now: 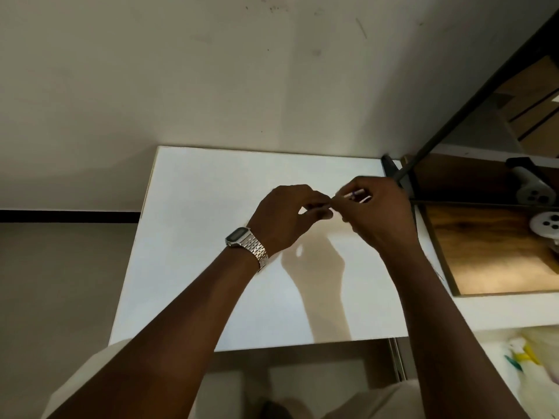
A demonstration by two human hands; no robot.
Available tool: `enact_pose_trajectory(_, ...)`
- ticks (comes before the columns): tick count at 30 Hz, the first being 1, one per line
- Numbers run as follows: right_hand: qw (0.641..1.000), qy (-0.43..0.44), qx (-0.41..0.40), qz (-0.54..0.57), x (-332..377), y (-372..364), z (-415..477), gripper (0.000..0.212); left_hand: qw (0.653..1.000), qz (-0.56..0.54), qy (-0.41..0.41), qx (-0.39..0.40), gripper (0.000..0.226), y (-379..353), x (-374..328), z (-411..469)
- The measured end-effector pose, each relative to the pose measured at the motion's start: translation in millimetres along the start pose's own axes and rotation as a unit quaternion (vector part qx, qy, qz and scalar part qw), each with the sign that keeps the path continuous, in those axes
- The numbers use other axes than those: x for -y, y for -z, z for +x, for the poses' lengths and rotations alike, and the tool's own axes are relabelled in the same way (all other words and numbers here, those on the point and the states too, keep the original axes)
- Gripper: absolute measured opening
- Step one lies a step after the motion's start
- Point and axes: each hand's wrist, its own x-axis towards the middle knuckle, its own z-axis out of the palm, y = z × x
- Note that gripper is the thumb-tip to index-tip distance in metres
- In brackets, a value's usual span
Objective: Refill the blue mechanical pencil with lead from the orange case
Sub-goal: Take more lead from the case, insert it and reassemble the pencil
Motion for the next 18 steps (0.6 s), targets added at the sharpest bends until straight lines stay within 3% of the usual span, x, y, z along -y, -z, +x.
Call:
enact_pose_trajectory(1, 0.998, -0.007, -0.003, 0.063, -2, 1, 1, 0.002, 0.997, -0.062, 0.033, 0.014, 0.020, -1, 0, 0)
enact_pose_trajectory(7, 0.933, -0.075, 0.000, 0.352, -16, -10, 7, 0.043, 0.966, -0.229, 0.105, 0.060, 0.019, -5, 3, 2)
enact_pose_trajectory(13, 0.923, -0.092, 0.023, 0.372, -25, -24, 12, 0.037, 0.928, -0.318, 0.179, 0.074, 0.022, -7, 9, 1)
enact_pose_trajectory(18, 0.923, -0.089, 0.027, 0.374, -29, -26, 14, 0.035, 0.917, -0.339, 0.201, 0.066, 0.021, -8, 9, -1)
